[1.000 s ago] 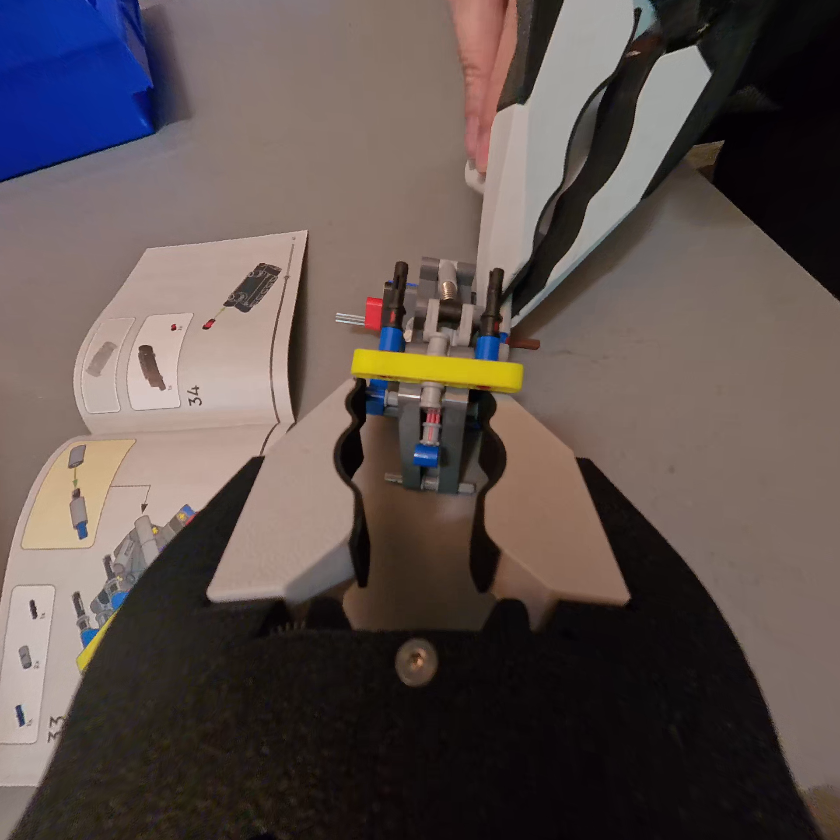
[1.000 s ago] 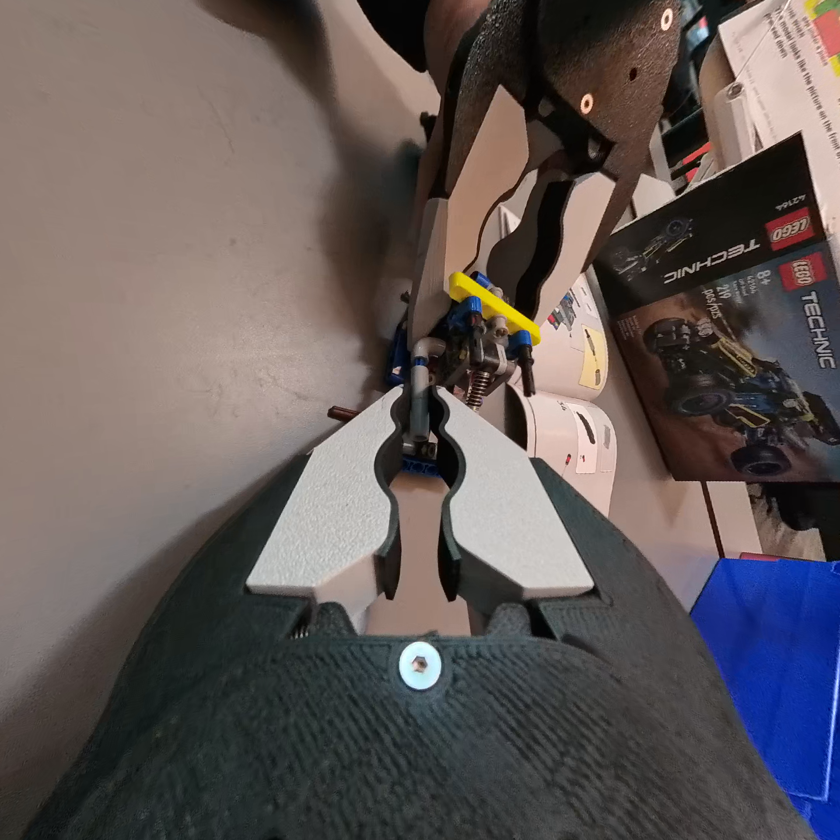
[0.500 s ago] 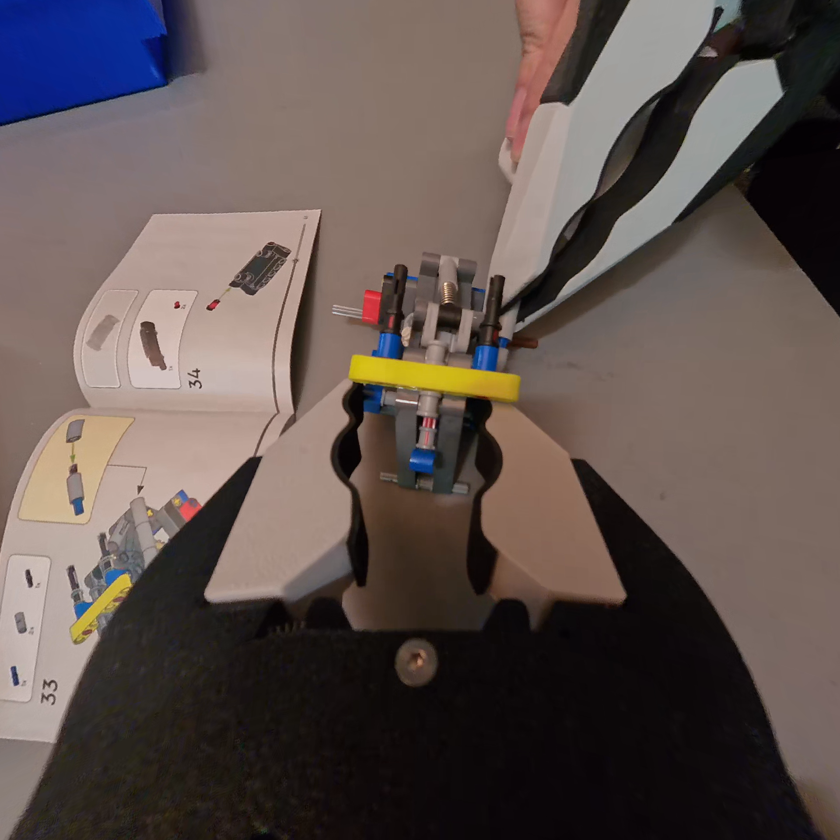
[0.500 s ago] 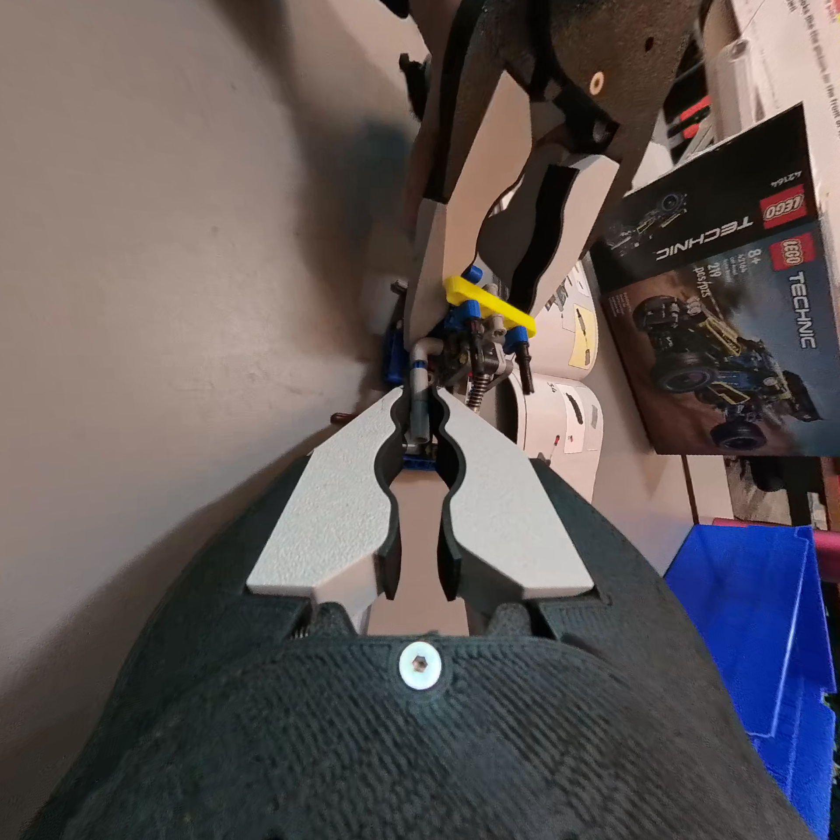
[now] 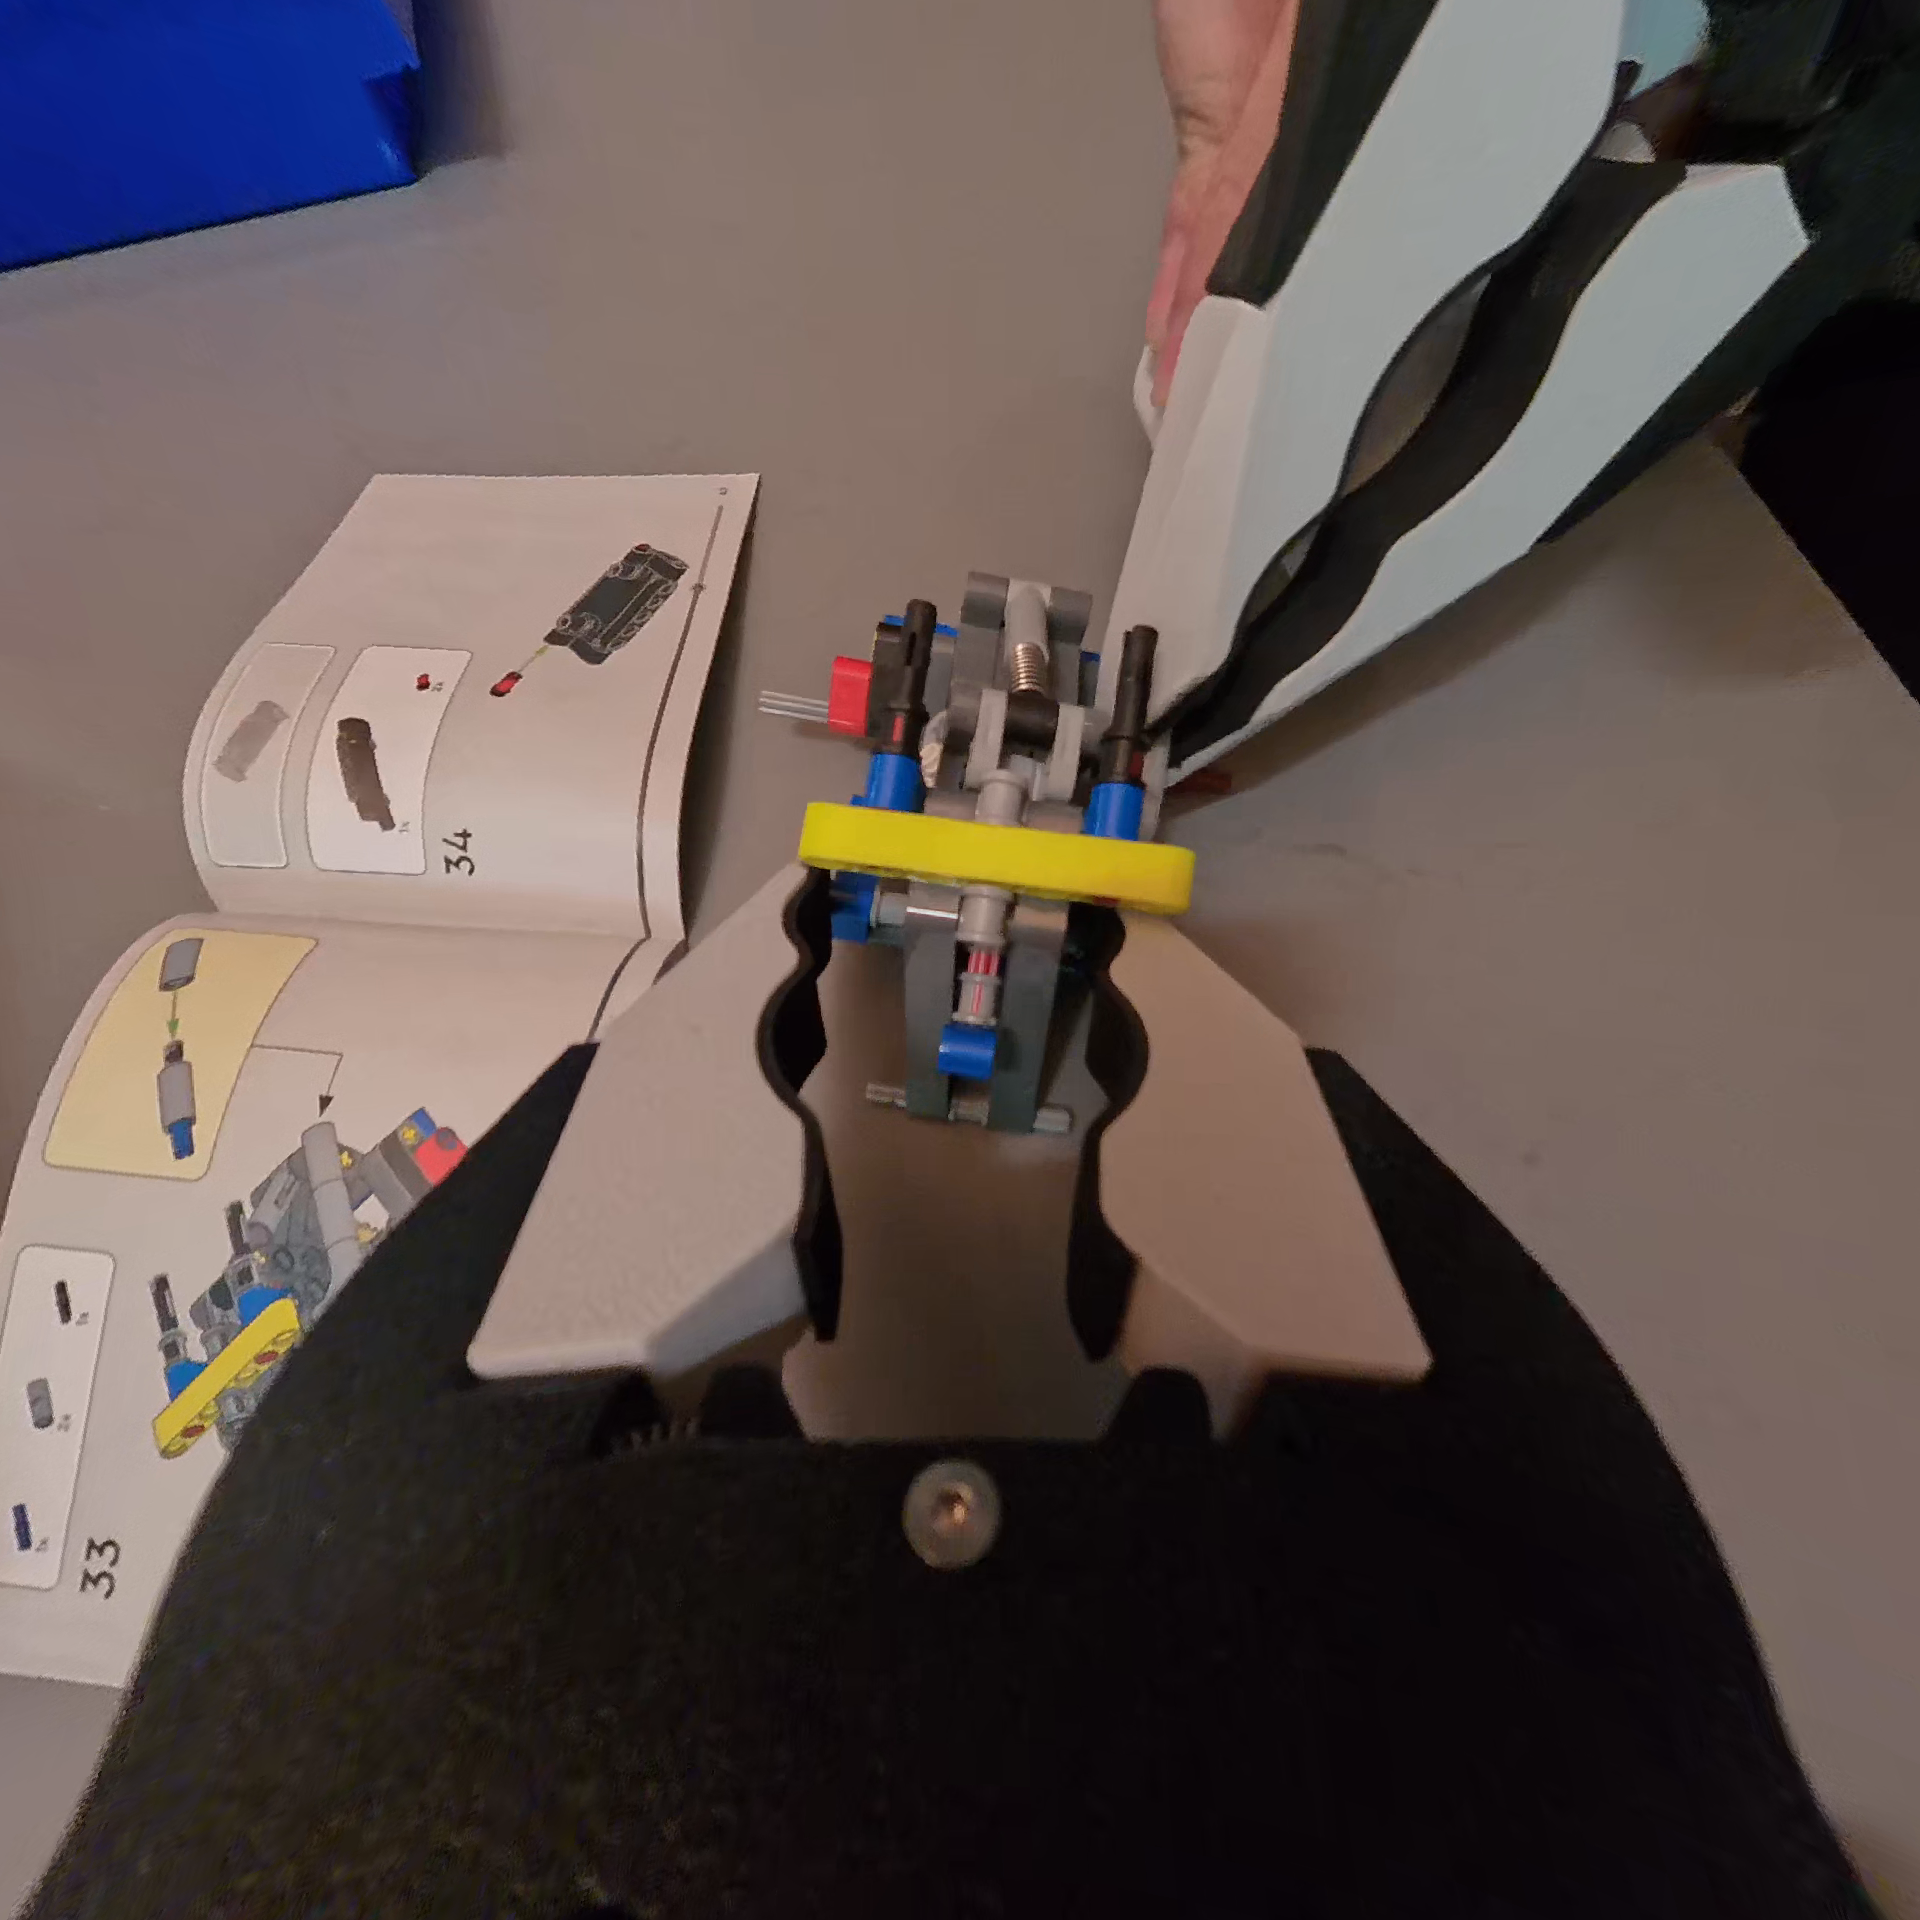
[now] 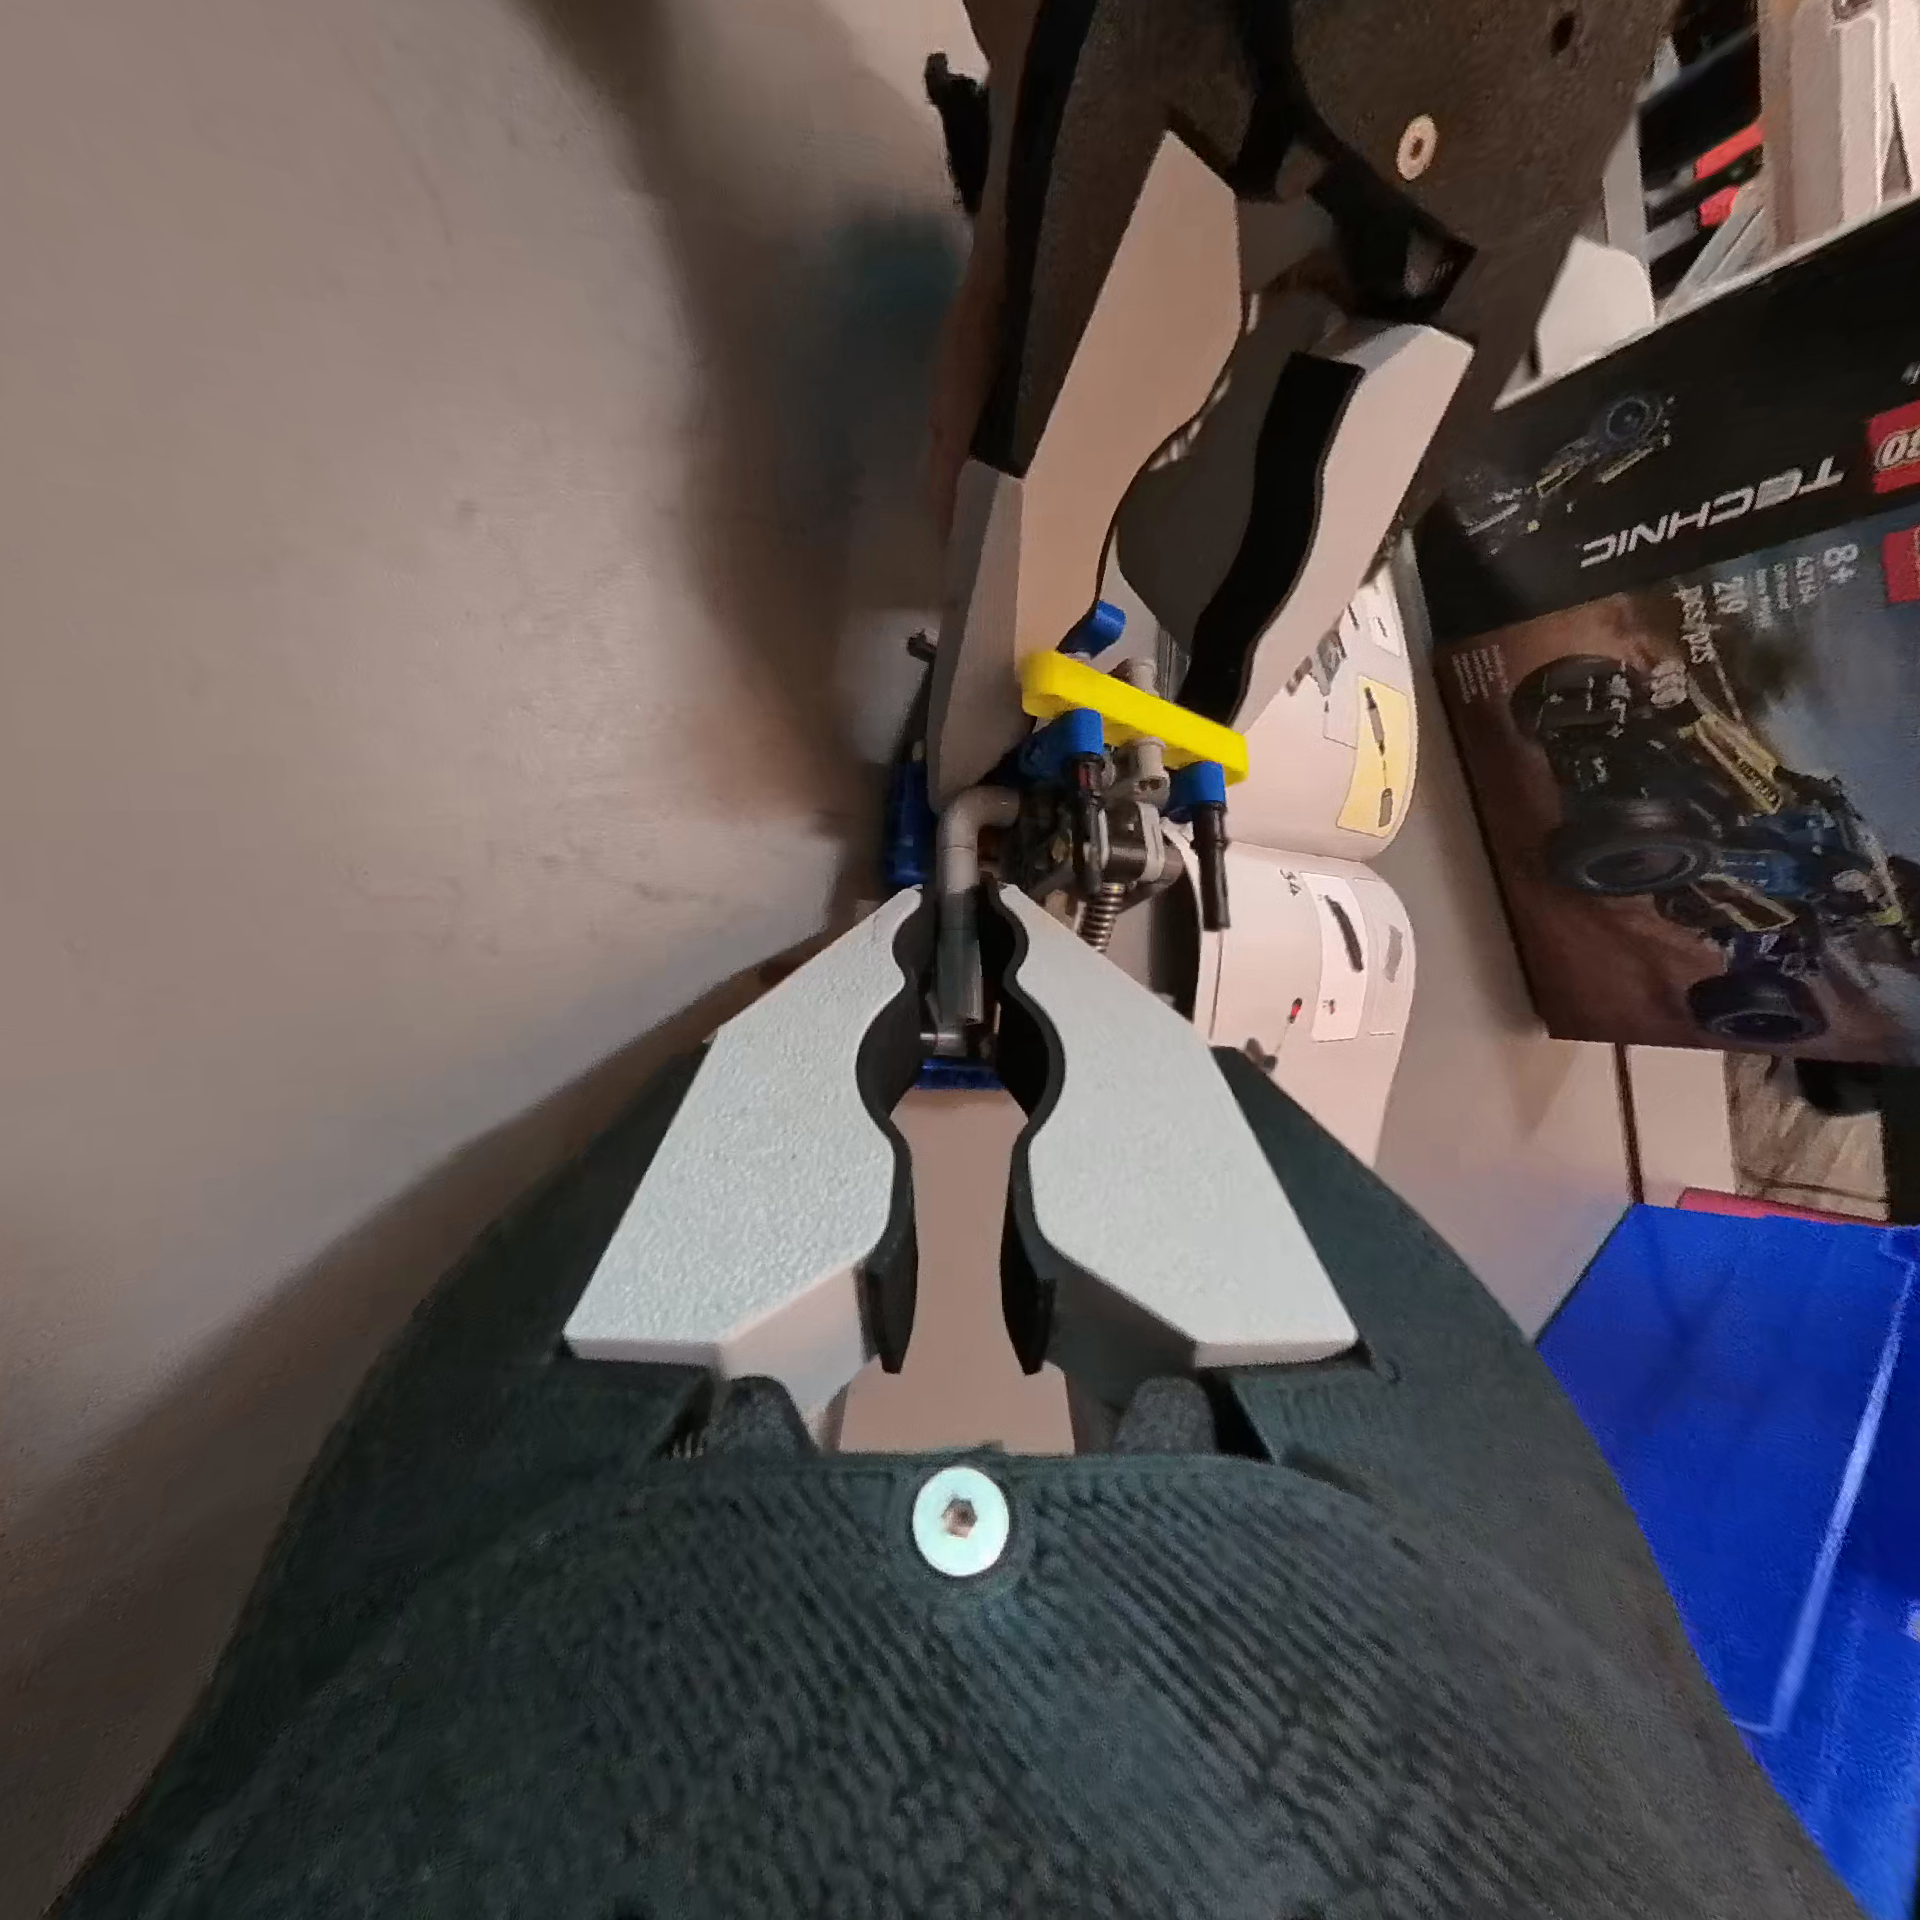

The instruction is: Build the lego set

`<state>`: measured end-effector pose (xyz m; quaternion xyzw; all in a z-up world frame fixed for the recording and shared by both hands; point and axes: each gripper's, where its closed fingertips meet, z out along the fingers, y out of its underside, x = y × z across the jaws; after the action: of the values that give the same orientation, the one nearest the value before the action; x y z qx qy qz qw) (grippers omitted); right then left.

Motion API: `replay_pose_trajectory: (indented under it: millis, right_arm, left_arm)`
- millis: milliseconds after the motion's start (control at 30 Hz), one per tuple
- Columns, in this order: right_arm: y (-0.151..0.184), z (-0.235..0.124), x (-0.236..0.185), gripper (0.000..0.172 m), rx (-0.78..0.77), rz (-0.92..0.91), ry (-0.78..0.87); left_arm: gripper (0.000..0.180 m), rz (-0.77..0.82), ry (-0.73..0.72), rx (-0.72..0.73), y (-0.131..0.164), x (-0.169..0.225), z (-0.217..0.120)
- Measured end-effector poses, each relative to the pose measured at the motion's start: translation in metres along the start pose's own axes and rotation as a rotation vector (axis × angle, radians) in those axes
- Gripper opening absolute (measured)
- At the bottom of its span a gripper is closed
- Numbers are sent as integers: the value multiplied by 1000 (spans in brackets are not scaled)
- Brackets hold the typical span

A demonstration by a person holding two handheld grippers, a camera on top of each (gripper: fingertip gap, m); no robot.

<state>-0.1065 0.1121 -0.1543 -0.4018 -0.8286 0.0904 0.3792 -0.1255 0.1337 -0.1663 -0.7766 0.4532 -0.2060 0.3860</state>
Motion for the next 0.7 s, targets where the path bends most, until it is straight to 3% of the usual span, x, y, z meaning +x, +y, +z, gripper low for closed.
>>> replay_pose_trajectory:
  millis: [233,700]
  right_arm:
    - [5,-14,8,15,148,201,35]
    - [6,-8,4,6,140,152,55]
  left_arm:
    - [44,-36,3,30,-2,-2,-1]
    - [44,5,-7,1,0,-2,-4]
